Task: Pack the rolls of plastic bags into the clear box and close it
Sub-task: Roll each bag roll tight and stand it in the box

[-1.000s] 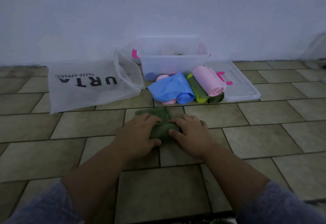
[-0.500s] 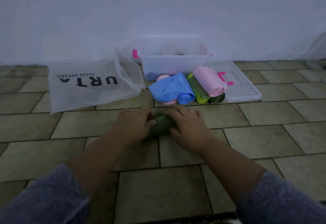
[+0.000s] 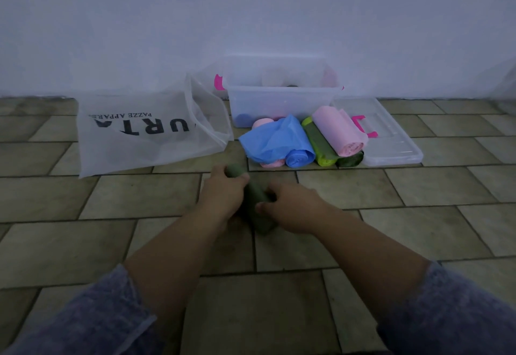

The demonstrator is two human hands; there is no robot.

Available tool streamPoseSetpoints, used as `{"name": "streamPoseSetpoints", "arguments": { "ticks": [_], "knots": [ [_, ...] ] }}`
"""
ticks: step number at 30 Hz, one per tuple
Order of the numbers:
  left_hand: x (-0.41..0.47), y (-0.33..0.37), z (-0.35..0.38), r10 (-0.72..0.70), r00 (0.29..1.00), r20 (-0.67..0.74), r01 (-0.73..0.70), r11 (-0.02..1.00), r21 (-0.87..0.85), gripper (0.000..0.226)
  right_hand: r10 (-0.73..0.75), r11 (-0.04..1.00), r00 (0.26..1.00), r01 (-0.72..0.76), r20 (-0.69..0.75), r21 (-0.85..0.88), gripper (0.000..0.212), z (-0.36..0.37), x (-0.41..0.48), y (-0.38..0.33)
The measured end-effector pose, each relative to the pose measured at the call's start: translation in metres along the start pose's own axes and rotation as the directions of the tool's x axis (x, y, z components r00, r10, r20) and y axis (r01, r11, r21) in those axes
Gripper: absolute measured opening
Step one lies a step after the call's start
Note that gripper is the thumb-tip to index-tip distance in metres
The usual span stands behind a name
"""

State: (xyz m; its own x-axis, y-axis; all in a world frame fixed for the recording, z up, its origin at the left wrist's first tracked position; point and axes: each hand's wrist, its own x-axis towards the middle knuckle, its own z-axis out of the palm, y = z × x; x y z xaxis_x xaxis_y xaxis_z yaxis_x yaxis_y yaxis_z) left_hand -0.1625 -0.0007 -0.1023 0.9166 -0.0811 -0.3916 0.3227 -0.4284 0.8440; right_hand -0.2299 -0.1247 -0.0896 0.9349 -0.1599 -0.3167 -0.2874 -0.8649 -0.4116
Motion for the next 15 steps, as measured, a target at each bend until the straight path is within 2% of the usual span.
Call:
{"name": "streamPoseSetpoints", "arguments": {
  "ticks": [1,3,6,8,10,12,15],
  "knots": [
    [-0.001,-0.001,0.003,0.005,0.999,-0.036,-0.006,1.0,-0.011,0.064,-0.016,0.999,1.0,0.015,0.02,0.043,0.027,0.003,-0.004,-0.001],
    [-0.005,-0.004,0.007,-0.012,0.999,-0.047,0.003,0.984,-0.181,0.055,-0.045,0.991,0.998,0.039,0.047,0.131,0.028,0.005,-0.012,-0.001],
    [-0.013,-0.002,0.005,-0.094,0.993,0.072,0.118,0.847,-0.519,0.017,-0.045,0.925,0.996,0.013,0.076,0.379,0.037,-0.005,-0.018,0.001],
    [-0.016,0.004,0.004,-0.141,0.973,0.183,0.227,0.731,-0.643,0.019,-0.031,0.813,0.993,-0.042,0.115,0.58,0.046,-0.016,-0.019,0.004],
    [-0.016,0.015,0.005,-0.112,0.962,0.248,0.255,0.688,-0.68,0.036,-0.068,0.708,0.986,-0.058,0.15,0.704,0.043,-0.028,-0.015,0.007],
    [-0.014,0.035,0.004,0.014,0.966,0.258,0.175,0.696,-0.696,0.033,-0.12,0.675,0.982,-0.029,0.149,0.737,0.034,-0.05,-0.007,0.011],
    [0.004,0.073,-0.005,0.223,0.95,0.22,-0.038,0.779,-0.625,0.028,-0.184,0.607,0.974,0.005,0.134,0.795,0.028,-0.101,0.006,0.016]
  ]
}}
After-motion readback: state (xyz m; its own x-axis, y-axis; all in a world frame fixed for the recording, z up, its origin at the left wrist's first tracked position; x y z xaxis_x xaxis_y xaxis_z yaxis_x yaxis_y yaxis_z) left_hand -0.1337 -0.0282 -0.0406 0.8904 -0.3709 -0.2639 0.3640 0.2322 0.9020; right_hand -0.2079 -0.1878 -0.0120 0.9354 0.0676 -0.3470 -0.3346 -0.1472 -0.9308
